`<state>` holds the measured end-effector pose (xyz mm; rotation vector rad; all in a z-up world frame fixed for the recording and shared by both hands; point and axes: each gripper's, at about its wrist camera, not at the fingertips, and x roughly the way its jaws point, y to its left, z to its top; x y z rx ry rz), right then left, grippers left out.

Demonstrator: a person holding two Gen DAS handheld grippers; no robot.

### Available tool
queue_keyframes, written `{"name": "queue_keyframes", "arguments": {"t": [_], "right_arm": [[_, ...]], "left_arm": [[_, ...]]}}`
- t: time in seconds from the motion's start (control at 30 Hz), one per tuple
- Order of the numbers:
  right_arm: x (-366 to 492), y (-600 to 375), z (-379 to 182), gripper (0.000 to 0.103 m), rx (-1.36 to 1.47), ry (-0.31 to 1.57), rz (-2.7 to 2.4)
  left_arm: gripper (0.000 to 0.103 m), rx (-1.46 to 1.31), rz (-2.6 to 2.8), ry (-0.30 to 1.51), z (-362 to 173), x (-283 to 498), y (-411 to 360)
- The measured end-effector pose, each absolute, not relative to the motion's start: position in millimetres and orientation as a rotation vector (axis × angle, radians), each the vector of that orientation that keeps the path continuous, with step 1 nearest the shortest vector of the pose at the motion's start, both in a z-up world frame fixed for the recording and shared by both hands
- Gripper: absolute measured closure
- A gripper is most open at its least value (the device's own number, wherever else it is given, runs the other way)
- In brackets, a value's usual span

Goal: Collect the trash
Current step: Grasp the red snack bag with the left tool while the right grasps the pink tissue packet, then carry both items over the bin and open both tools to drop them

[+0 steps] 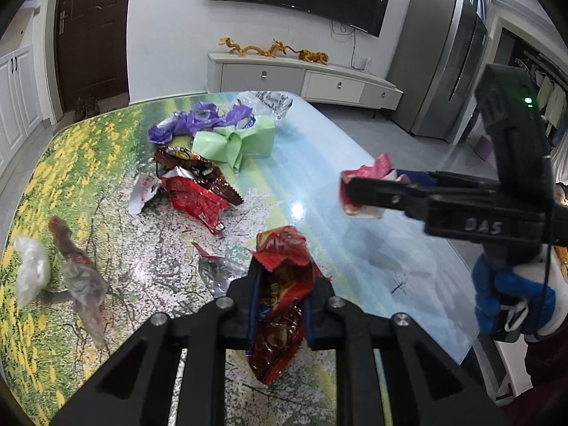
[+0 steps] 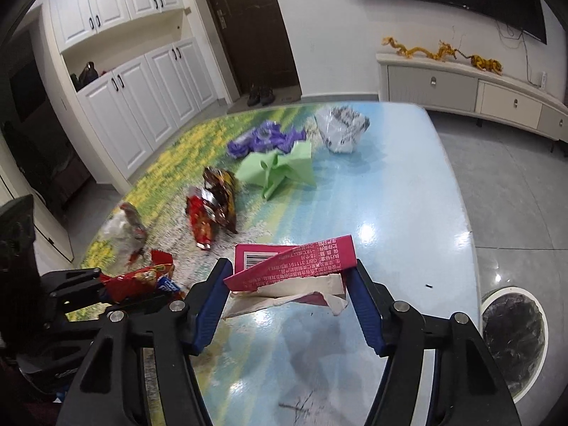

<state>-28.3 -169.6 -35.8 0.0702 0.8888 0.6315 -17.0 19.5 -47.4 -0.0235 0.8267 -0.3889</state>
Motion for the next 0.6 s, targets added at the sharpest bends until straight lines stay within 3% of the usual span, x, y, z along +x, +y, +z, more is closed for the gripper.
{"name": "queue_keyframes", "arguments": {"t": [0.37, 0.6], "right_arm": [[-44.9, -234.5, 7.9, 0.038, 0.180, 0.764, 0.562], [-46.9, -302.1, 4.2, 0.038, 0.262, 0.725, 0.426]], "left_arm": [[0.085, -0.030, -0.346, 0.808, -30.0, -11.3, 18.0], [0.085, 0.026, -0.359, 0.805, -20.9, 1.6, -9.4]]}}
